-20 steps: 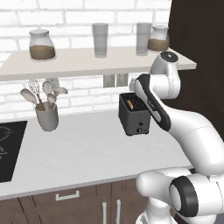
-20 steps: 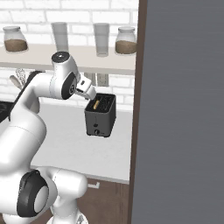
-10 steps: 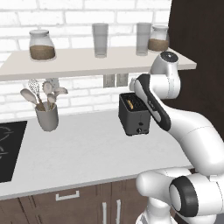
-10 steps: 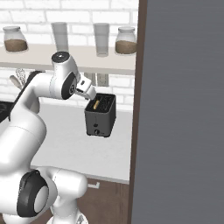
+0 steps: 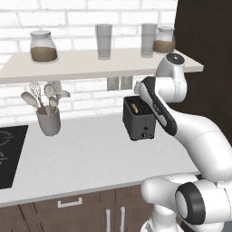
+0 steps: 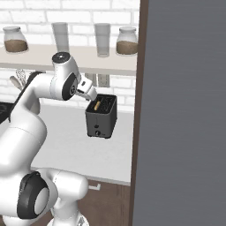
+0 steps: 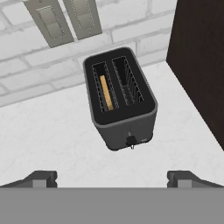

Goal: Start the toaster. Once the lever pops up, take the bread to the plate on the dining counter.

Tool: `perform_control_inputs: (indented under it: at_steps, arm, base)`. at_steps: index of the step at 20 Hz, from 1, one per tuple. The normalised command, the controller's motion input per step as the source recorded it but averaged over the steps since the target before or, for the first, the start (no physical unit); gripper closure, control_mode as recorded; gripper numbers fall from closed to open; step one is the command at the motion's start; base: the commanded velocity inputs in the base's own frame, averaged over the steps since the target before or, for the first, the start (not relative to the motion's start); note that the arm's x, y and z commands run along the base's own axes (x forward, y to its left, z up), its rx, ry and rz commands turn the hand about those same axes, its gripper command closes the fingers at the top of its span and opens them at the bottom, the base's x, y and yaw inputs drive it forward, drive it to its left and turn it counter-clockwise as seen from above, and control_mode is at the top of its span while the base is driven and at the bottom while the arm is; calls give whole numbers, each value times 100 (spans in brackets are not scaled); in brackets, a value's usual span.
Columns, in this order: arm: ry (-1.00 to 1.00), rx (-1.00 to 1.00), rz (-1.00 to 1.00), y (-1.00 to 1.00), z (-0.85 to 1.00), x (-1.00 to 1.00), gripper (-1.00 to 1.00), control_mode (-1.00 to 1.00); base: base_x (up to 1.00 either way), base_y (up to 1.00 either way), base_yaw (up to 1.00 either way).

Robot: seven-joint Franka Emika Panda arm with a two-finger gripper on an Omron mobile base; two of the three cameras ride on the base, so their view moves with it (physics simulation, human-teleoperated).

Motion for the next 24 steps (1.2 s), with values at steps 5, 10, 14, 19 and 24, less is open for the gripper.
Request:
perform_control_inputs:
  at_steps: [5,10,14,19,24]
  arm:
    - [0,0,0,0,0,0,-100,-100]
    - [0,0,0,0,0,0,-100,-100]
    - [0,0,0,0,0,0,-100,-100]
    - [0,0,0,0,0,0,-100,-100]
    - [0,0,0,0,0,0,-100,-100]
  base:
    - [0,0,0]
    - [0,0,0]
    - [0,0,0]
    - [0,0,0]
    - [0,0,0]
